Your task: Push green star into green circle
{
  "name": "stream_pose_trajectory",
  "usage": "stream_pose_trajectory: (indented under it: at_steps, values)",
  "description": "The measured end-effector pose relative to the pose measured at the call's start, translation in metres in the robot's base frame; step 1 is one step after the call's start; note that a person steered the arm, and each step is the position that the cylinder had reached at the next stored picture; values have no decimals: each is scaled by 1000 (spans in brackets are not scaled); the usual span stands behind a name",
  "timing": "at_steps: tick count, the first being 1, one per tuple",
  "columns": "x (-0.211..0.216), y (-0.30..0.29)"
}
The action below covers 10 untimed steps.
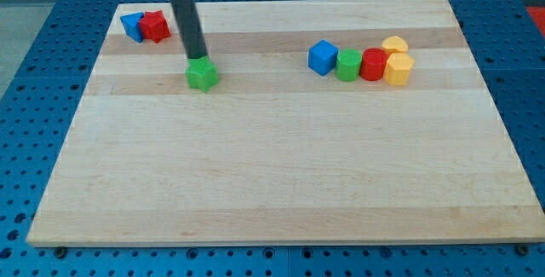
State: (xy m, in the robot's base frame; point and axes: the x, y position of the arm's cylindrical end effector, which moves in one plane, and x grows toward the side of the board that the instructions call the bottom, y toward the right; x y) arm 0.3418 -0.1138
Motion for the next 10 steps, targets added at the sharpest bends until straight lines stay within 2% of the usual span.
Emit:
stream_pose_trajectory:
  at_steps: [1,2,4,6,10]
  values:
    - [-2,29]
    - [-9,12]
    - [-26,-60]
    - [35,-64]
    - [35,146]
